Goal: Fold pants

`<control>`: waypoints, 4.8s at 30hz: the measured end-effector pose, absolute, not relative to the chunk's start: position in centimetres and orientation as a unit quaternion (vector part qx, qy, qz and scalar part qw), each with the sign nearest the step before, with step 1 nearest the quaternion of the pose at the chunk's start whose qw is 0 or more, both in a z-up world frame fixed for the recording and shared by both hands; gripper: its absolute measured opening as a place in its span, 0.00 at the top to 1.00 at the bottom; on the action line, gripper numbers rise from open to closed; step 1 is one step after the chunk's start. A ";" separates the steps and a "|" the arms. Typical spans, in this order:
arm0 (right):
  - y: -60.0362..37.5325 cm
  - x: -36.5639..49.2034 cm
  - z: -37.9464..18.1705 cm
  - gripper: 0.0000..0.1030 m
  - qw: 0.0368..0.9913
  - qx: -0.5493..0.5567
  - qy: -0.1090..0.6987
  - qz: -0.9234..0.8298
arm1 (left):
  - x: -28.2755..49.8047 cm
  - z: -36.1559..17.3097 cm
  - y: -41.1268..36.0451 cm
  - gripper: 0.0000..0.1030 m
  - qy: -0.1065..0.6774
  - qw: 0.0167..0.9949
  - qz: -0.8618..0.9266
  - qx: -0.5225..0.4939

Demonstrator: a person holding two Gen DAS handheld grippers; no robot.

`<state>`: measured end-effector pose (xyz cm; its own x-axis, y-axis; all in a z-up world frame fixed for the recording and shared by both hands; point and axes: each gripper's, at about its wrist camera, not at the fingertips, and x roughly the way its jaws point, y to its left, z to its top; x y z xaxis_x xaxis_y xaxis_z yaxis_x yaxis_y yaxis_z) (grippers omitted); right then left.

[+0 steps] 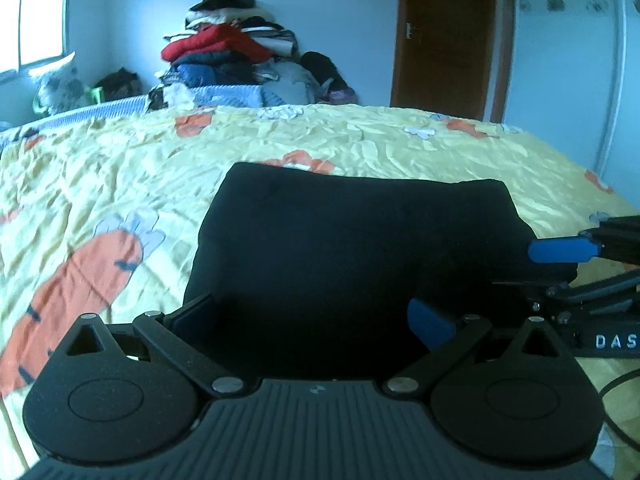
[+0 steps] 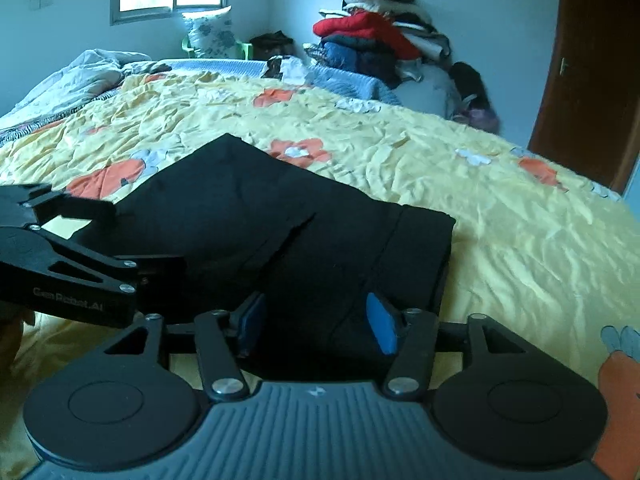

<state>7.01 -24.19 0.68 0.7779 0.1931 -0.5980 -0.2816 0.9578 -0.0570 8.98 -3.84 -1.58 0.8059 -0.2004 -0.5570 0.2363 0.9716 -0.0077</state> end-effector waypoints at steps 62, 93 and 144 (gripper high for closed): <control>-18.6 -0.7 -2.5 0.00 0.941 0.005 0.338 0.014 | 2.9 -3.1 1.5 0.00 0.328 0.941 -0.079 0.034; -18.9 -0.4 -2.8 0.00 0.945 0.012 0.326 -0.002 | 2.9 -3.3 1.6 0.00 0.322 0.944 -0.071 0.027; -19.4 -0.3 -3.0 0.00 0.944 0.011 0.329 -0.018 | 2.9 -3.4 1.6 0.00 0.323 0.944 -0.067 0.027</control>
